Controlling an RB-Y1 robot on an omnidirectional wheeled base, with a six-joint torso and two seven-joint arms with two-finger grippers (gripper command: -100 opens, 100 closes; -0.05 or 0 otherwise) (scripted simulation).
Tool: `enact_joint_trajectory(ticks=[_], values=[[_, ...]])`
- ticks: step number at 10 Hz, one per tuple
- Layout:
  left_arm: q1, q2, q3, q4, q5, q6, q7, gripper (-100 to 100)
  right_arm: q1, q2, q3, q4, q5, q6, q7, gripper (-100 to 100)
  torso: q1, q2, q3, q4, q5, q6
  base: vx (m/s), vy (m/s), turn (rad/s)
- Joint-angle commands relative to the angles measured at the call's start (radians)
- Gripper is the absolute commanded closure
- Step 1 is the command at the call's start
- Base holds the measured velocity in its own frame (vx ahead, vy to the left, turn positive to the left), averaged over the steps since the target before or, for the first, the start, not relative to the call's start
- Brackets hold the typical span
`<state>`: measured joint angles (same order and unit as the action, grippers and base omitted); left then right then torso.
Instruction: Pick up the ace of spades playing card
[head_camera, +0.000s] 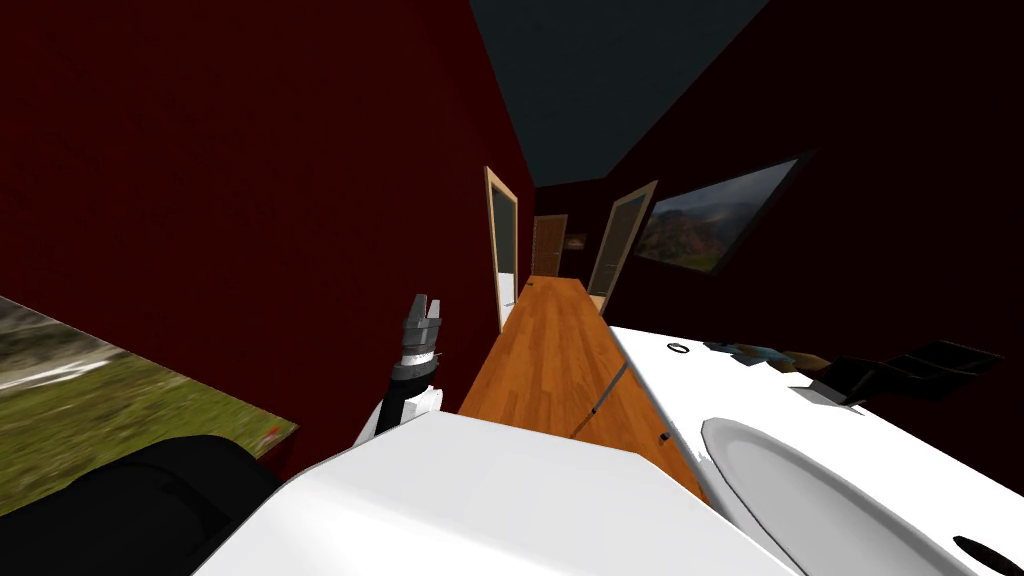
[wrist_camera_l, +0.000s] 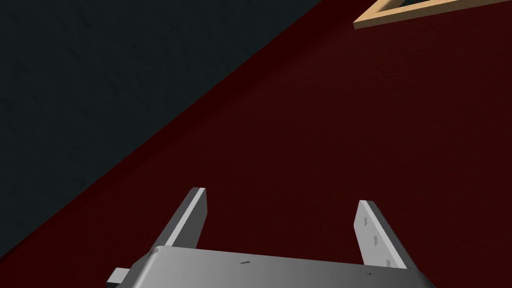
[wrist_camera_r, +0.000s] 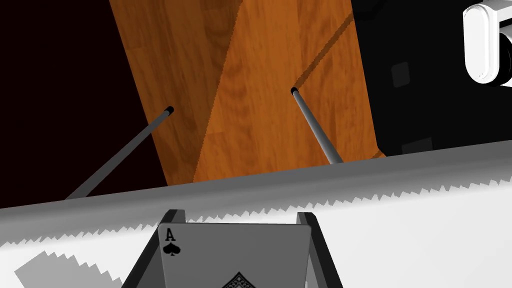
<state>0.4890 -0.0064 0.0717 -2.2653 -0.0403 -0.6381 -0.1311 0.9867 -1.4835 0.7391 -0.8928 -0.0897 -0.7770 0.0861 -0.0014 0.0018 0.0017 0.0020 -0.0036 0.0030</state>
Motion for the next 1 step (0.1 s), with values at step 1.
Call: enact_joint_trajectory(ticks=[1], values=[[0.000, 0.000, 0.000, 0.000, 0.000, 0.000, 0.000, 0, 0.000, 0.000, 0.000, 0.000, 0.000, 0.000, 0.000, 0, 0.000, 0.000, 0.000, 0.000, 0.000, 0.000, 0.000, 0.000, 0.000]])
